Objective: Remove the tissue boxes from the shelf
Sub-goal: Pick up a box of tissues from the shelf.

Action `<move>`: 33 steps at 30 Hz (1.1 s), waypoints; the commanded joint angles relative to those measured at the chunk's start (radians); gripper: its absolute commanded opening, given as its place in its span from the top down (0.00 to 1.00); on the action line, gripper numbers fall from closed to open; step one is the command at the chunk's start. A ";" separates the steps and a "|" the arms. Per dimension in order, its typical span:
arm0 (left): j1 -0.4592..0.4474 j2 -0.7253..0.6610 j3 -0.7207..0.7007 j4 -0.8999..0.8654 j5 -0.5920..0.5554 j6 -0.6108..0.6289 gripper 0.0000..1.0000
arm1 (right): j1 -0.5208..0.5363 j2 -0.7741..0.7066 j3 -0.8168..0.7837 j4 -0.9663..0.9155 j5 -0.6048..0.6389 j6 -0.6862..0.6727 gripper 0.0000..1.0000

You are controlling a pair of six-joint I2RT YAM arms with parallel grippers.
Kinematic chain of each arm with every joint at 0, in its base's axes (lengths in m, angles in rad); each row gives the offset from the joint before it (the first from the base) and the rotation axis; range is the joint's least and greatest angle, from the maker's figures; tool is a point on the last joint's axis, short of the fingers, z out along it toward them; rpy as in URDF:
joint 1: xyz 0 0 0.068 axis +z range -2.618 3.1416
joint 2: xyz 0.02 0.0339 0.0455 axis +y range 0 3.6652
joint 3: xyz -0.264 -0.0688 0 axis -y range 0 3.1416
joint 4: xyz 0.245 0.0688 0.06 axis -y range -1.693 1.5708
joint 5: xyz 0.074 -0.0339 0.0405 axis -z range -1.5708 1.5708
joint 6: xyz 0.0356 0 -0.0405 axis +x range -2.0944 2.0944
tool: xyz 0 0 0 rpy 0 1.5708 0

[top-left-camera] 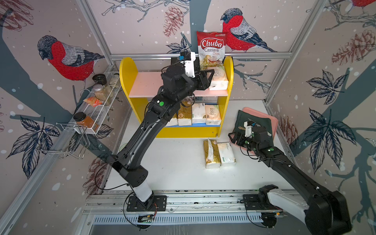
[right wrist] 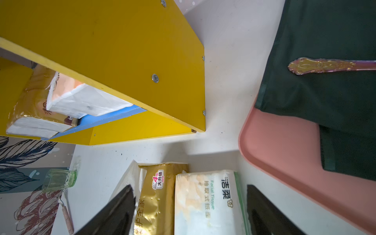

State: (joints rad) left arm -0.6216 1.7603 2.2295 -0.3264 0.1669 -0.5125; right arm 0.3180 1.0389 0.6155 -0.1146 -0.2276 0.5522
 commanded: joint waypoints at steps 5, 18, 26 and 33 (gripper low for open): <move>0.031 0.241 0.302 -0.201 0.154 -0.083 0.48 | -0.011 -0.028 -0.013 -0.028 0.000 -0.014 0.13; 0.031 0.153 0.122 -0.111 0.029 -0.056 0.46 | -0.036 -0.038 -0.034 -0.017 -0.017 -0.019 0.13; 0.029 0.097 0.043 -0.085 0.012 -0.051 0.41 | -0.035 -0.031 -0.039 -0.005 -0.027 -0.014 0.13; 0.024 0.131 0.028 -0.077 0.039 -0.064 0.49 | -0.035 -0.036 -0.037 -0.007 -0.032 -0.017 0.13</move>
State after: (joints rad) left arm -0.5938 1.8774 2.2562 -0.4347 0.1844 -0.5770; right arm 0.2832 1.0073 0.5755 -0.1383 -0.2462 0.5472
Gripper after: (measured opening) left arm 0.528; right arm 0.871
